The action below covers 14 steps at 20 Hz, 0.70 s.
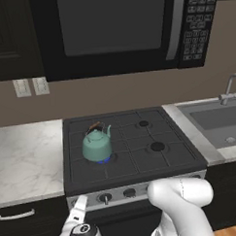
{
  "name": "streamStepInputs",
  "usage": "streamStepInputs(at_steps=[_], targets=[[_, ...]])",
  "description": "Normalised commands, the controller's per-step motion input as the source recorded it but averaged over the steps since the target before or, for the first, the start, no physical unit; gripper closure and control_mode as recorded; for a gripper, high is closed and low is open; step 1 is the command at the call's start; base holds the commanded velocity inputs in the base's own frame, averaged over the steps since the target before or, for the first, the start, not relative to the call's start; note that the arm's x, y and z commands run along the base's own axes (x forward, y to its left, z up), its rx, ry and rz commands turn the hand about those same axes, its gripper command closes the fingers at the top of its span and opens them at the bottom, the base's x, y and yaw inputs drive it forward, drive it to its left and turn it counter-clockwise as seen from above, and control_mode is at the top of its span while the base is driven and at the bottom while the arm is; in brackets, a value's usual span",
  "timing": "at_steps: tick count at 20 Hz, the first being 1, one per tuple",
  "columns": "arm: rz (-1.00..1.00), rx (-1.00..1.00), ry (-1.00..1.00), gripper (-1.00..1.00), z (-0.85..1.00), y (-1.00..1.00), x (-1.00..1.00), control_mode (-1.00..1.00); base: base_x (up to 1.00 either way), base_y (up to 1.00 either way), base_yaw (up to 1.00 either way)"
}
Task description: Lower the heat of the kettle.
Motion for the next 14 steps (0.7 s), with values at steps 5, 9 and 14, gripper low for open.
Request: streamStepInputs(at_steps=[5,9,14], targets=[[0.0,0.36,-0.05,1.0,0.06,-0.1,-0.05,-1.0,0.0,0.0,0.0],[0.0,0.38,-0.09,1.0,0.08,-0.02,0.0,-1.0,0.0,0.0,0.0],[0.0,0.38,-0.14,1.0,0.03,-0.02,-0.05,-1.0,0.0,0.0,0.0]])
